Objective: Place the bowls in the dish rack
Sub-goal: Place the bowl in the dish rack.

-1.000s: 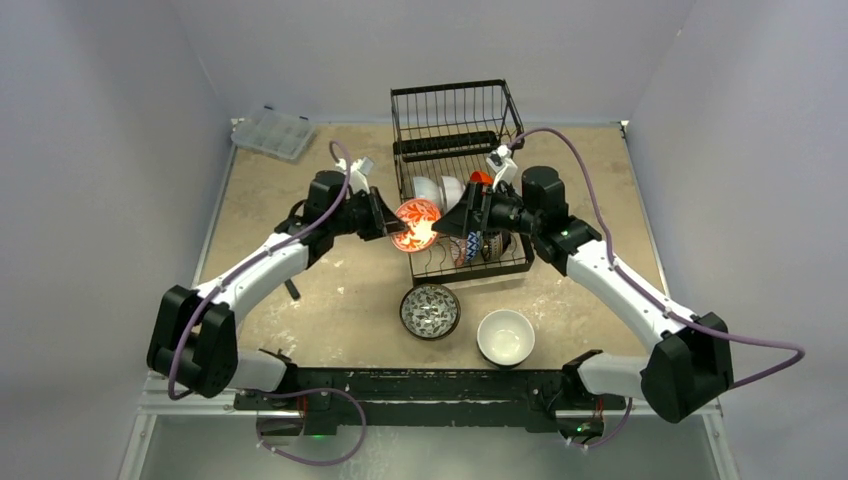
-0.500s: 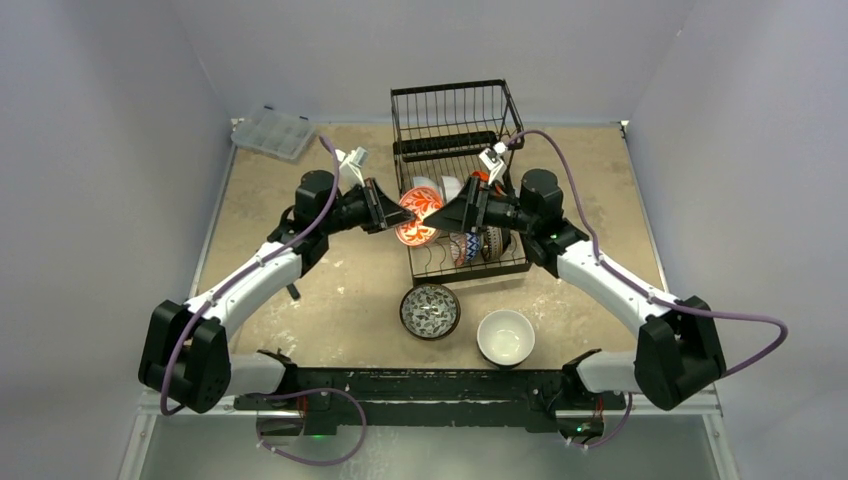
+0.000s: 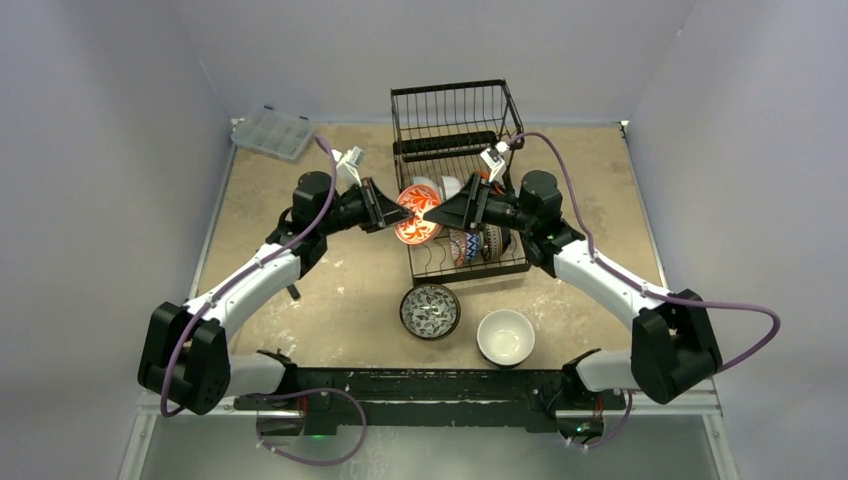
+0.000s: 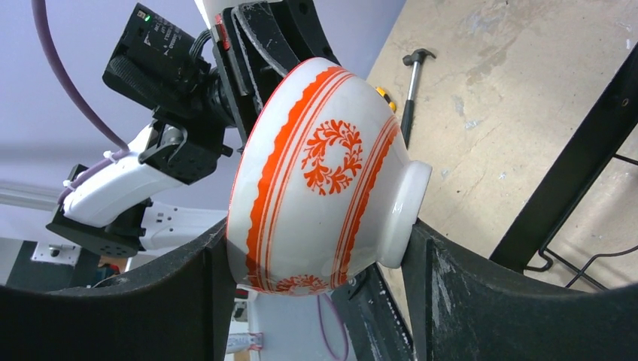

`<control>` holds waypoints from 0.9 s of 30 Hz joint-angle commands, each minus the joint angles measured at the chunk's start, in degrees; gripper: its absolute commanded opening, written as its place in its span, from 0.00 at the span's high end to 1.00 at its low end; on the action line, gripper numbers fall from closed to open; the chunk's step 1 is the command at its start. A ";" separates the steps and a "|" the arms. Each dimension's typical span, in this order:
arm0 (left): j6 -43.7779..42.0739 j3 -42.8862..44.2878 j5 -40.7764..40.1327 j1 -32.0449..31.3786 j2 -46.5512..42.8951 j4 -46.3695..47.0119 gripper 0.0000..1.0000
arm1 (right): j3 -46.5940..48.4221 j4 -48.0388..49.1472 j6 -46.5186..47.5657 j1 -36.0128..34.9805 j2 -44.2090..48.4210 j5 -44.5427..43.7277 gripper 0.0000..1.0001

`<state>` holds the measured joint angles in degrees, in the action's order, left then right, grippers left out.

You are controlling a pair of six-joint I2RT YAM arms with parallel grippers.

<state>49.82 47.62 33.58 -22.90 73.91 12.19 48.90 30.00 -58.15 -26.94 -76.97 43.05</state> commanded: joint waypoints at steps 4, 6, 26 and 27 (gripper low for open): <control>0.60 0.23 0.33 -0.27 -1.82 2.12 0.73 | 0.67 3.90 1.19 -0.83 1.54 2.53 1.00; 0.68 0.28 0.37 -0.29 -1.96 2.22 0.57 | 1.44 0.71 3.26 -0.83 1.79 2.17 1.00; -0.04 -3.70 3.89 7.38 -6.80 1.73 0.04 | 12.30 -25.34 20.92 -0.73 2.09 -11.38 1.00; -4.83 -1.98 3.92 9.15 -7.02 -4.13 0.02 | 13.83 -29.02 23.52 -0.82 1.48 -13.51 1.00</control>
<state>51.40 44.01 35.83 -16.40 68.84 13.43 57.30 5.32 -40.82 -27.64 -76.71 33.54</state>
